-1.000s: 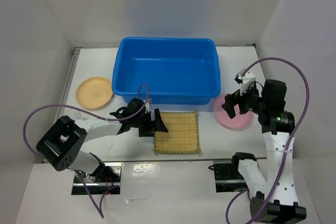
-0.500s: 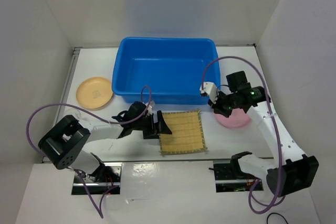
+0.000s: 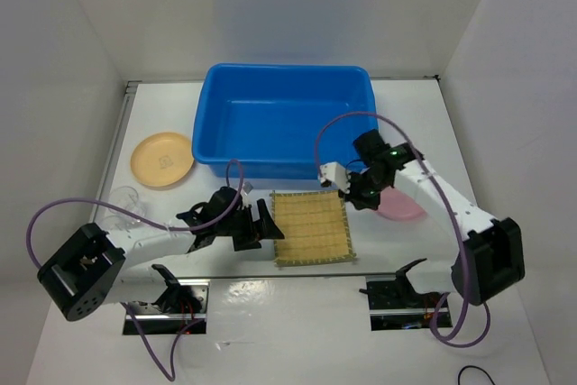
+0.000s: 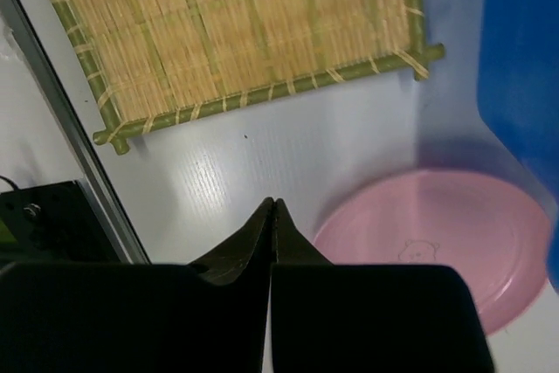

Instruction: Place the mixed dishes into the plastic bin

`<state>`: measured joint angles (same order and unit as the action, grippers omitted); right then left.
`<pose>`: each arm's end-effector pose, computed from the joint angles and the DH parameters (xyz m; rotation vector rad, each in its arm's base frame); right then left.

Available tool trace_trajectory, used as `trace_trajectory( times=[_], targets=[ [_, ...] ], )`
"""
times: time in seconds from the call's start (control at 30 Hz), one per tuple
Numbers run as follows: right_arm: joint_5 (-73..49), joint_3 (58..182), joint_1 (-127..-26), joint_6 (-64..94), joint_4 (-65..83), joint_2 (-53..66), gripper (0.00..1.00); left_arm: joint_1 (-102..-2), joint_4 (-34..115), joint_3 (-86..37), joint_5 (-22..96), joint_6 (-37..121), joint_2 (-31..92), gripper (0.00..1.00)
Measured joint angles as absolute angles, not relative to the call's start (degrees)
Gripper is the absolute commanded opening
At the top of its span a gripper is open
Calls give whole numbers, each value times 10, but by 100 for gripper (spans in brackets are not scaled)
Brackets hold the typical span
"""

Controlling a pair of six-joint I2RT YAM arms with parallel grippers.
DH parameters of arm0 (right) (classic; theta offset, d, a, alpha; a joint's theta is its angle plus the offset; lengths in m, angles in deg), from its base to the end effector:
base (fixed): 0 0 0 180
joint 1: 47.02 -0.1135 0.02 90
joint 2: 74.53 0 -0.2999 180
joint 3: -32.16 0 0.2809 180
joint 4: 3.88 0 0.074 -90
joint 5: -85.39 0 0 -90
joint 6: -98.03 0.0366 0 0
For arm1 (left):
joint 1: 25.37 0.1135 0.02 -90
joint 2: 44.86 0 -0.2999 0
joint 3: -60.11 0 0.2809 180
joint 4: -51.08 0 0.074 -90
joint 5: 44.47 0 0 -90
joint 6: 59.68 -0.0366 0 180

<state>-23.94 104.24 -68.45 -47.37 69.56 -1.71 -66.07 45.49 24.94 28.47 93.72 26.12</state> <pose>0.2207 0.0997 0.2920 -1.7672 2.1233 0.3377 0.1687 -0.1593 0.1606 -0.3389 2.5825 -1.1649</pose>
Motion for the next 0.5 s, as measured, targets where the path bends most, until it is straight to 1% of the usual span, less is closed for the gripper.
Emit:
trace_trajectory(
  times=[0.07, 0.13, 0.23, 0.3, 0.5],
  targets=[
    [-220, 1029, -728, -466, 682, 15, 0, -661, 456, 249, 286, 939, 264, 99],
    [-203, 1005, -796, -450, 663, 57, 0, -663, 463, 249, 286, 942, 269, 99],
    [-201, 983, -876, -424, 645, 109, 0, -665, 469, 249, 286, 951, 272, 99],
    [-199, 976, -899, -411, 628, 119, 0, -665, 469, 249, 288, 953, 272, 99],
    [-159, 958, -903, -396, 574, 133, 0, -665, 474, 249, 289, 953, 275, 99]
  ],
)
